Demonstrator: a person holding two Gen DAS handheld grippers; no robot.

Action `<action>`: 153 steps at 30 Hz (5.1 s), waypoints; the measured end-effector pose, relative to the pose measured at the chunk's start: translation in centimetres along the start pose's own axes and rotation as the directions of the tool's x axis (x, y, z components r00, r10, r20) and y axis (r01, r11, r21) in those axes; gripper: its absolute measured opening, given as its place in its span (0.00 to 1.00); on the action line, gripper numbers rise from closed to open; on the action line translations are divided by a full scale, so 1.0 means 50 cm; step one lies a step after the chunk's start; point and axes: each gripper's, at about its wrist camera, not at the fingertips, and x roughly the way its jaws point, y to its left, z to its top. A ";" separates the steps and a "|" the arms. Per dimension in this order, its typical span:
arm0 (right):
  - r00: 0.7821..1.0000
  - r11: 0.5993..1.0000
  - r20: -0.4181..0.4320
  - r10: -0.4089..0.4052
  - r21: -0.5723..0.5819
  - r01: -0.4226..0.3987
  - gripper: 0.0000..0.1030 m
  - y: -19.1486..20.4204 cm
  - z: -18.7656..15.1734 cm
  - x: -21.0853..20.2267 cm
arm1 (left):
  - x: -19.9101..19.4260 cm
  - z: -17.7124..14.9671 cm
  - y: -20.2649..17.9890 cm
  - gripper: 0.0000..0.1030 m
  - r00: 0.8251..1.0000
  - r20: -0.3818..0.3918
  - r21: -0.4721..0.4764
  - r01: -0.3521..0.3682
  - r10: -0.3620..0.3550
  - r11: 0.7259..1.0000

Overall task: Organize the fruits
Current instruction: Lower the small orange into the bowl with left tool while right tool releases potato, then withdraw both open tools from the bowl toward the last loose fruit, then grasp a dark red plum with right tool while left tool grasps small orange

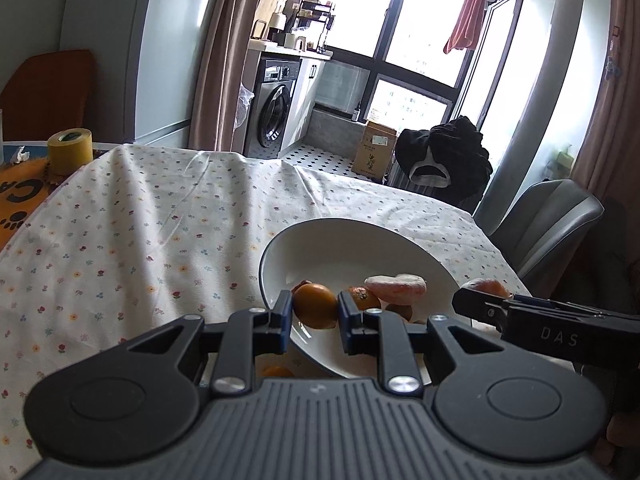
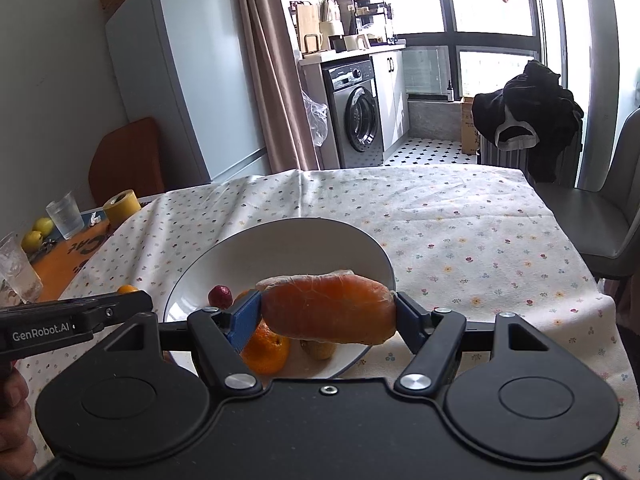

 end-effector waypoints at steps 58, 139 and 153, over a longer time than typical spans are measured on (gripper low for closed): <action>0.997 0.997 0.046 0.067 0.019 -0.068 0.87 0.010 0.050 0.028 | -0.050 0.015 0.047 0.73 0.986 0.074 -0.031 -0.146 0.148 0.989; 0.938 0.962 -0.252 0.237 -0.077 -0.263 0.43 0.170 -0.105 0.010 | -0.122 -0.115 0.148 0.65 0.995 -0.043 -0.048 -0.095 0.093 0.994; 0.932 0.960 -0.270 0.243 -0.069 -0.271 0.37 0.192 -0.101 0.057 | -0.124 -0.110 0.173 0.65 0.994 -0.036 -0.057 -0.109 0.107 0.992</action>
